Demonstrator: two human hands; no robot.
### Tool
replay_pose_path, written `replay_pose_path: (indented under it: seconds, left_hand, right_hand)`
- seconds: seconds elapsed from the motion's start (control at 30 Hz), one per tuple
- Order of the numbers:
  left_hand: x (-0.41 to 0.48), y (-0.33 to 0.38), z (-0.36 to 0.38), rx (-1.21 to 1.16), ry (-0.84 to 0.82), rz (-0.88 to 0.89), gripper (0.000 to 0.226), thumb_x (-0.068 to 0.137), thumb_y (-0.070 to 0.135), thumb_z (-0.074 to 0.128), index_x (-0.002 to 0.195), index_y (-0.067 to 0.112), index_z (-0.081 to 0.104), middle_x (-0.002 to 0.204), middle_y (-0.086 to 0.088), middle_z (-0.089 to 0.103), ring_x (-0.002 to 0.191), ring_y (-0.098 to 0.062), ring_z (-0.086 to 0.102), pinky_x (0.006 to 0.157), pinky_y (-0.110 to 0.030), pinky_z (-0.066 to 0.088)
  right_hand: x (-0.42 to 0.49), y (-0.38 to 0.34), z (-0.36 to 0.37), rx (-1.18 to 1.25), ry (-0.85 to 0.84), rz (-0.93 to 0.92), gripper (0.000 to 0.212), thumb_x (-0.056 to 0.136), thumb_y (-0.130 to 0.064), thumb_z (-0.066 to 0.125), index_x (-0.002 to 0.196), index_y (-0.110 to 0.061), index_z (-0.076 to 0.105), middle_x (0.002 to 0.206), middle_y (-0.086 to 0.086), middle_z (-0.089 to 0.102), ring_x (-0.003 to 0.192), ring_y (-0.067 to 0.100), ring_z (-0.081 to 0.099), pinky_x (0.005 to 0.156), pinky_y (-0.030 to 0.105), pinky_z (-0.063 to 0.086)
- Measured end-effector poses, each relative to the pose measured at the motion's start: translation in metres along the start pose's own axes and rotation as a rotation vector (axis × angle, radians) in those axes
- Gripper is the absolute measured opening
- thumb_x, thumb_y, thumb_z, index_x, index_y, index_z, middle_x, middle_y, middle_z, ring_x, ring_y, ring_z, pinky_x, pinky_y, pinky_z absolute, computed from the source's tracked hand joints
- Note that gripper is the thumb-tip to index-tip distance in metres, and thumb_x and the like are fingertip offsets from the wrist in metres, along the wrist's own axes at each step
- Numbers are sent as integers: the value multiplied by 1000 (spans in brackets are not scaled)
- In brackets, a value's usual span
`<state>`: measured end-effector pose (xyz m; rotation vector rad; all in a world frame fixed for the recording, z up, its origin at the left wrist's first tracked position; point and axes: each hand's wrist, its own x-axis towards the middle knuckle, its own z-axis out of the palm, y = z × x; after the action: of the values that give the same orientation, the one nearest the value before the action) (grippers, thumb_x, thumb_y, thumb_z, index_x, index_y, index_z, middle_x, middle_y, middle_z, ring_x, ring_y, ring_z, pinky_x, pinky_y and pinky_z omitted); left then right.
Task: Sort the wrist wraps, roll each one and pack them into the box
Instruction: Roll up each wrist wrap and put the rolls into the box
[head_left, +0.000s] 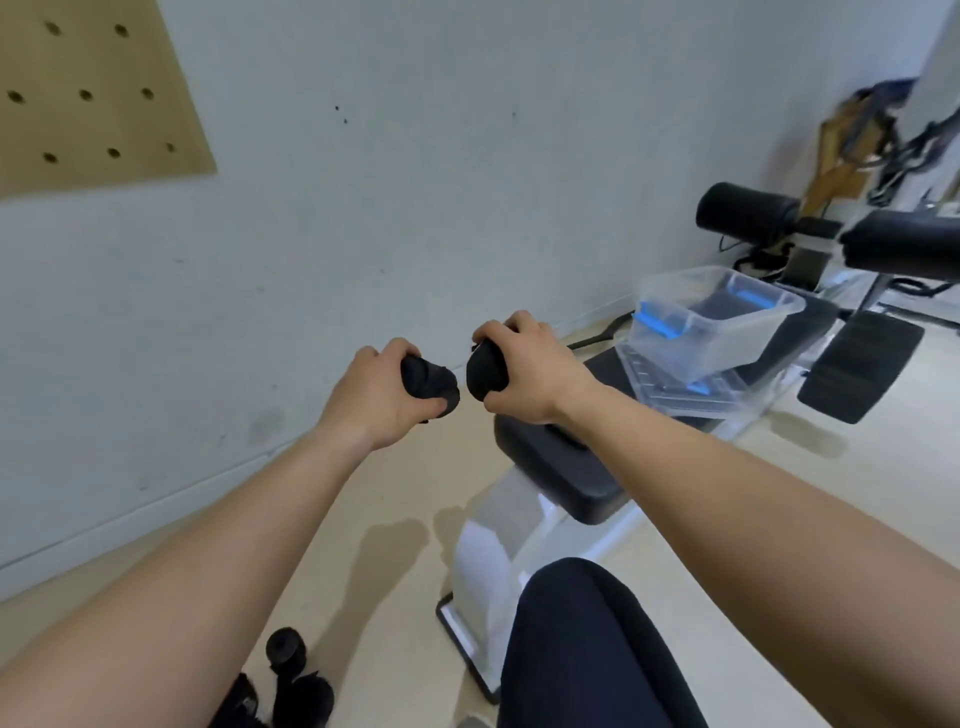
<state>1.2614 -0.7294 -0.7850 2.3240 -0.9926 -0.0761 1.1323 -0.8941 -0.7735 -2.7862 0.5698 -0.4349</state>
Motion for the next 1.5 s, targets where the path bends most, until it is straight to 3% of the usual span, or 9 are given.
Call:
replay_pose_path:
  seconds: [0.4, 0.57, 0.7, 0.9, 1.03, 1.17, 1.3, 1.43, 1.5]
  left_hand:
    - [104, 178, 58, -85, -14, 292, 65, 81, 38, 84, 136, 26, 51, 120, -3, 47, 101, -21, 50, 87, -30, 40]
    - [159, 236, 108, -134, -58, 344, 65, 81, 34, 83, 137, 26, 50, 123, -4, 43, 107, -27, 54, 93, -33, 46]
    - [202, 274, 146, -94, -92, 414, 65, 80, 31, 81, 137, 27, 49, 130, -7, 42, 115, -31, 52, 97, -39, 49]
    - [245, 309, 192, 272, -248, 535, 62, 84, 24, 76, 137, 31, 46, 130, -10, 51, 121, -35, 46, 89, -42, 43]
    - [258, 313, 211, 414, -427, 533, 57, 83, 33, 80, 132, 40, 52, 125, 2, 61, 119, -28, 50, 93, -42, 29]
    - [261, 301, 219, 508, -455, 531, 43, 87, 55, 73, 125, 45, 56, 124, 3, 62, 117, -27, 47, 93, -43, 26]
    - [257, 296, 223, 635, -510, 492, 49, 92, 69, 59, 131, 39, 64, 132, 1, 61, 127, -28, 40, 103, -45, 27]
    - [253, 289, 224, 595, -449, 494, 34, 102, 50, 50, 124, 33, 70, 128, -4, 62, 119, -27, 38, 99, -44, 27]
    - [251, 279, 224, 494, -320, 505, 33, 99, 43, 54, 128, 32, 67, 133, -7, 54, 127, -31, 37, 102, -44, 32]
  right_hand:
    - [-2, 174, -122, 108, 344, 361, 73, 81, -20, 77, 146, -25, 43, 139, 11, 42, 122, 34, 52, 105, 44, 49]
    - [16, 247, -135, 176, 437, 548, 85, 75, -17, 83, 145, -16, 37, 140, 14, 46, 127, 33, 50, 107, 49, 47]
    - [26, 292, -128, 196, 362, 635, 80, 72, -19, 87, 139, -15, 42, 132, 12, 53, 122, 30, 54, 100, 43, 53]
    - [39, 323, -108, 139, 96, 584, 71, 76, -38, 84, 136, -24, 50, 119, -3, 59, 112, 20, 58, 95, 37, 51]
    - [48, 326, -96, 22, -101, 574, 49, 81, -46, 73, 122, -27, 54, 113, 0, 63, 106, 22, 59, 100, 45, 50]
    - [48, 321, -94, -38, -154, 561, 23, 87, -49, 66, 100, -33, 56, 101, -5, 64, 103, 20, 58, 101, 46, 44]
    - [49, 315, -85, -172, -239, 544, 29, 97, -44, 47, 115, -32, 66, 113, -6, 69, 110, 20, 57, 99, 47, 34]
    - [46, 306, -79, -213, -202, 594, 35, 102, -35, 33, 117, -30, 65, 122, -1, 64, 117, 25, 49, 106, 55, 24]
    - [42, 302, -76, -244, -68, 664, 36, 101, -40, 37, 126, -27, 59, 135, 8, 50, 130, 33, 37, 109, 60, 25]
